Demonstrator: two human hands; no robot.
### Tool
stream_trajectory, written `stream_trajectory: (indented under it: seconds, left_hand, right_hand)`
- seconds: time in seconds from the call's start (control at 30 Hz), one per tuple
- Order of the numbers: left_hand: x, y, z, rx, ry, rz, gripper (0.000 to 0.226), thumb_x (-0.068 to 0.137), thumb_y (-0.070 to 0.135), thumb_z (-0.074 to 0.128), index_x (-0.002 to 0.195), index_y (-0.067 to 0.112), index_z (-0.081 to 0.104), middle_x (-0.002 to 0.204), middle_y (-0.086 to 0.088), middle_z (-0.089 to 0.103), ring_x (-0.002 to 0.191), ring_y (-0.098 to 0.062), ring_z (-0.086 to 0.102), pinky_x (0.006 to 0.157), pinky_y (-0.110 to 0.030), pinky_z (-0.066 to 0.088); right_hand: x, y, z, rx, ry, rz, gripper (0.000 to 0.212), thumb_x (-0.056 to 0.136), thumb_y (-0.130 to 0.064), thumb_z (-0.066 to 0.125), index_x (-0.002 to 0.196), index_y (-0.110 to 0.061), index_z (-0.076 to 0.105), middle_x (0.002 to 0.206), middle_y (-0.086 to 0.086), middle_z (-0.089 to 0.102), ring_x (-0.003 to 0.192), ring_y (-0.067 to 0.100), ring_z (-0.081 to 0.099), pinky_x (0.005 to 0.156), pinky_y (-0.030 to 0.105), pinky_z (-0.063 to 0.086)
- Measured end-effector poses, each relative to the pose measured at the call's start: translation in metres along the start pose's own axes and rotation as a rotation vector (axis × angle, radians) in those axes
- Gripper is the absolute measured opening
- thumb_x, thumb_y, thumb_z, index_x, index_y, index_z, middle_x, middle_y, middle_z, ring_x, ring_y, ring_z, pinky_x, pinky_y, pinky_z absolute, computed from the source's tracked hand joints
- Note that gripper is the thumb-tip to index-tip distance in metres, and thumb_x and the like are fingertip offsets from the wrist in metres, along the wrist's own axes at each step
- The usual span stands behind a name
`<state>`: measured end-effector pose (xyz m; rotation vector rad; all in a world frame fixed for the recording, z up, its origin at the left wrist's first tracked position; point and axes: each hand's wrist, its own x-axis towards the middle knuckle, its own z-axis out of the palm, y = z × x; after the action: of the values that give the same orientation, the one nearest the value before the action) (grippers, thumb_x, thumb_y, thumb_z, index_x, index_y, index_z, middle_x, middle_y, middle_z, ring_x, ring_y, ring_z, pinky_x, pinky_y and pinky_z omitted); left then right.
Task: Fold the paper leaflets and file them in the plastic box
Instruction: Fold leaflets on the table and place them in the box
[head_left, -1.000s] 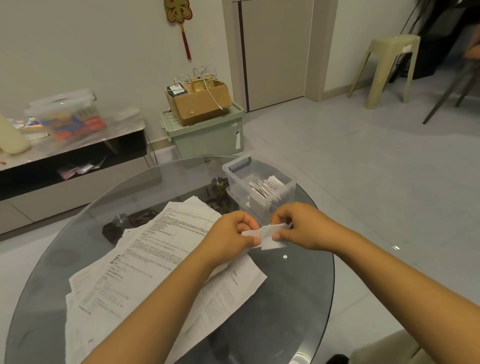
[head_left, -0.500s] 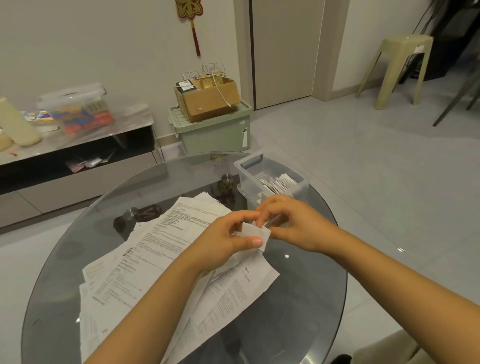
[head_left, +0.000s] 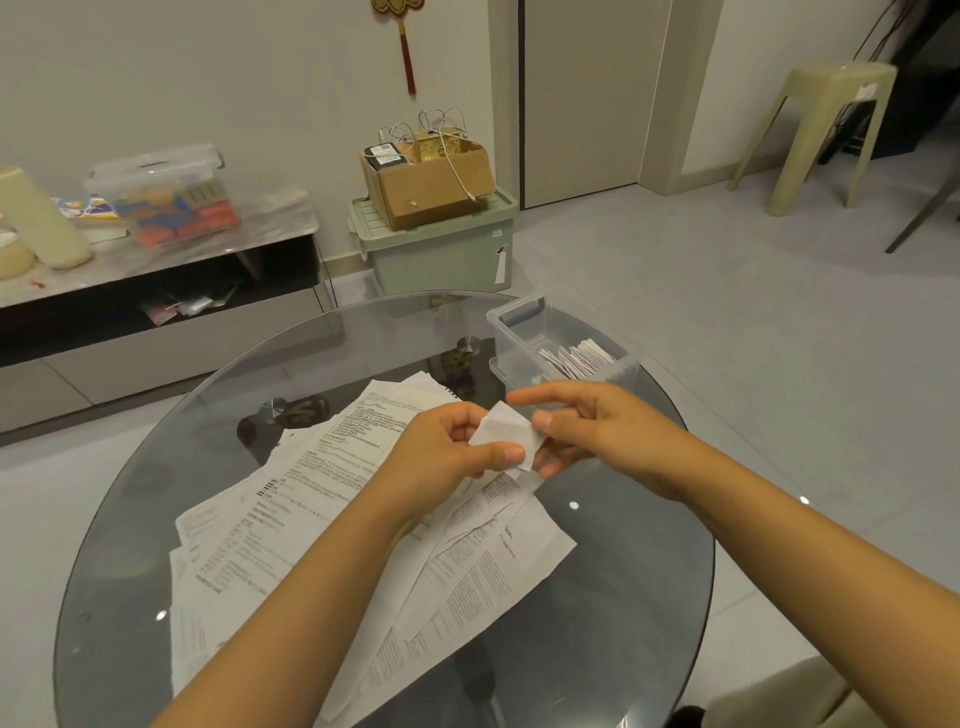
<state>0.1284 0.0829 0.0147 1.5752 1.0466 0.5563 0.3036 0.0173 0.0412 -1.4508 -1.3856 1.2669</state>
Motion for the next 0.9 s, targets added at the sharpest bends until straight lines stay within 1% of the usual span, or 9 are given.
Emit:
stream_trajectory:
  seconds: [0.07,0.17,0.23,0.33,0.43,0.53,0.67,0.8,0.9]
  left_hand:
    - [0.001,0.001,0.003,0.030,0.040,0.014,0.023,0.069,0.022,0.081,0.087,0.017,0.066,0.084,0.000,0.071,0.077,-0.014,0.066,0.075,-0.030,0.052]
    - [0.001,0.005,0.008,0.048,0.055,0.038,0.025,0.068,0.024,0.081,0.087,0.017,0.067,0.084,-0.002,0.072,0.077,-0.017,0.068,0.075,-0.031,0.054]
    - [0.001,0.009,0.010,0.032,0.035,0.048,0.021,0.074,0.022,0.077,0.092,0.016,0.067,0.087,-0.003,0.073,0.080,-0.019,0.070,0.076,-0.030,0.057]
    - [0.003,0.015,0.010,0.052,0.048,0.054,0.014,0.081,0.019,0.071,0.094,0.017,0.068,0.089,-0.002,0.074,0.080,-0.017,0.071,0.080,-0.035,0.058]
    - [0.007,0.020,0.012,0.101,0.126,0.067,0.008,0.081,0.022,0.071,0.088,0.020,0.069,0.085,0.002,0.074,0.073,-0.013,0.071,0.073,-0.027,0.058]
    - [0.011,0.028,0.014,0.083,0.163,0.105,0.005,0.080,0.018,0.072,0.083,0.021,0.070,0.075,0.005,0.073,0.062,-0.009,0.069,0.061,-0.017,0.056]
    - [0.027,0.044,0.016,0.057,0.206,0.217,0.011,0.077,0.008,0.075,0.077,0.018,0.071,0.063,0.005,0.071,0.053,-0.007,0.065,0.056,-0.017,0.054]
    - [0.049,0.057,0.024,0.084,0.207,0.297,0.016,0.075,0.005,0.075,0.073,0.020,0.071,0.059,0.006,0.067,0.048,-0.003,0.060,0.056,-0.020,0.053]
    - [0.064,0.061,0.028,0.117,0.166,0.354,0.009,0.077,0.011,0.075,0.085,0.017,0.072,0.068,0.003,0.070,0.057,-0.008,0.065,0.061,-0.021,0.054]
  right_hand:
    - [0.000,0.001,-0.001,-0.120,0.029,-0.006,0.020,0.090,-0.019,0.060,0.109,-0.022,0.065,0.087,0.002,0.073,0.071,0.008,0.068,0.061,0.016,0.054]
    - [0.001,0.002,-0.002,-0.223,0.109,-0.023,0.010,0.086,-0.018,0.065,0.094,-0.022,0.069,0.071,-0.007,0.068,0.058,-0.002,0.062,0.053,0.011,0.048]
    - [0.002,0.002,-0.004,-0.232,0.160,-0.027,0.013,0.087,-0.016,0.064,0.096,-0.024,0.070,0.073,-0.004,0.068,0.056,-0.003,0.058,0.053,0.008,0.047]
    - [0.003,0.002,-0.008,-0.250,0.193,-0.021,0.021,0.087,-0.016,0.064,0.100,-0.031,0.069,0.088,0.003,0.071,0.065,0.005,0.059,0.060,0.010,0.048]
    - [0.005,0.000,-0.010,-0.232,0.198,-0.030,0.026,0.087,-0.014,0.064,0.094,-0.039,0.066,0.090,0.002,0.071,0.068,0.006,0.060,0.062,0.010,0.049]
    - [0.008,-0.005,-0.017,-0.222,0.246,-0.043,0.020,0.084,-0.013,0.067,0.094,-0.029,0.071,0.088,0.002,0.071,0.072,0.007,0.061,0.065,0.012,0.050]
    - [0.014,-0.014,-0.029,-0.169,0.323,-0.072,0.017,0.081,-0.009,0.070,0.081,-0.026,0.071,0.080,0.012,0.070,0.067,0.011,0.061,0.066,0.021,0.050]
    - [0.020,-0.019,-0.044,-0.132,0.424,-0.050,0.013,0.079,-0.005,0.071,0.083,-0.017,0.073,0.069,0.008,0.067,0.053,0.006,0.055,0.052,0.013,0.044]
    - [0.024,-0.017,-0.055,-0.134,0.495,-0.038,0.012,0.076,-0.008,0.074,0.084,-0.017,0.075,0.065,0.004,0.067,0.047,0.001,0.054,0.049,0.009,0.042]
